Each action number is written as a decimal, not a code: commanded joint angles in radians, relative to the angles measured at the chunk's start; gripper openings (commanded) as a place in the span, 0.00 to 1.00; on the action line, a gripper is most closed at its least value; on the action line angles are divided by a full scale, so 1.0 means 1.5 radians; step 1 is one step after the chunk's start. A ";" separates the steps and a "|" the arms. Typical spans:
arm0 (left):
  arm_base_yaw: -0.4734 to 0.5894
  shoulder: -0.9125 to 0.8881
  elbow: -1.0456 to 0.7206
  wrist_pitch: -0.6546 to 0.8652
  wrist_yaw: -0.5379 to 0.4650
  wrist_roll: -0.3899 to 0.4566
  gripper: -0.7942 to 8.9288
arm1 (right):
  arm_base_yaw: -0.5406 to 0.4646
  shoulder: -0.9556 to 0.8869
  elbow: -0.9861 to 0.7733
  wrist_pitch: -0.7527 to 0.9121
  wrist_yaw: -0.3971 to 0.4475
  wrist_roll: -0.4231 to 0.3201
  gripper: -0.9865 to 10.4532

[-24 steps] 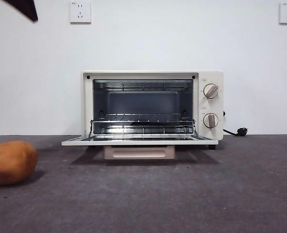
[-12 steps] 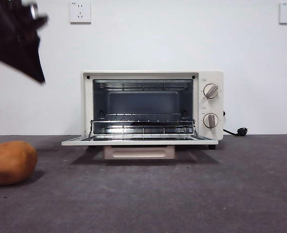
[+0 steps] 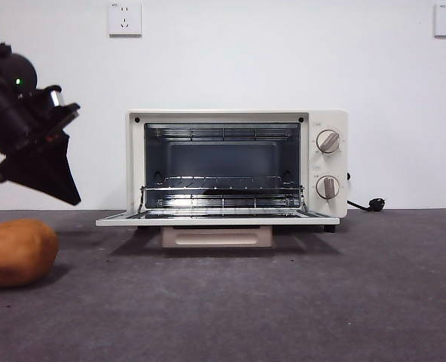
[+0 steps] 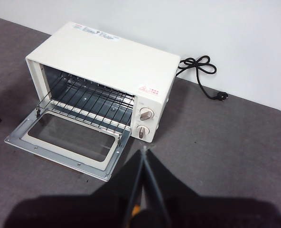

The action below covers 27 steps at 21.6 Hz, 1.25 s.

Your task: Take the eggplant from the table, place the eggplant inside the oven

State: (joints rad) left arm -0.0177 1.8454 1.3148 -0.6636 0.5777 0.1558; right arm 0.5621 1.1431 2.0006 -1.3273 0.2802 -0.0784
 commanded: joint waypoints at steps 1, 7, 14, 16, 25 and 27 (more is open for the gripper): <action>0.004 0.006 -0.030 0.037 0.007 -0.008 0.07 | 0.001 -0.001 0.000 -0.004 -0.002 0.000 0.08; 0.006 0.016 -0.077 0.105 0.058 -0.017 0.07 | 0.001 -0.001 0.000 -0.008 -0.002 -0.001 0.08; 0.006 0.043 -0.087 0.143 0.088 -0.034 0.07 | 0.001 -0.001 0.000 -0.029 -0.002 0.000 0.08; 0.006 0.060 -0.087 0.150 0.106 -0.036 0.07 | 0.001 -0.002 0.000 -0.030 -0.002 0.000 0.08; 0.002 0.114 -0.087 0.198 0.157 -0.045 0.07 | 0.001 -0.001 0.000 -0.031 -0.002 0.000 0.08; 0.002 0.115 -0.087 0.226 0.182 -0.059 0.07 | 0.001 -0.001 0.000 -0.031 -0.002 0.000 0.08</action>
State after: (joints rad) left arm -0.0124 2.0022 1.1904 -0.3405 0.8314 0.0837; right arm 0.5621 1.1431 2.0006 -1.3533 0.2802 -0.0784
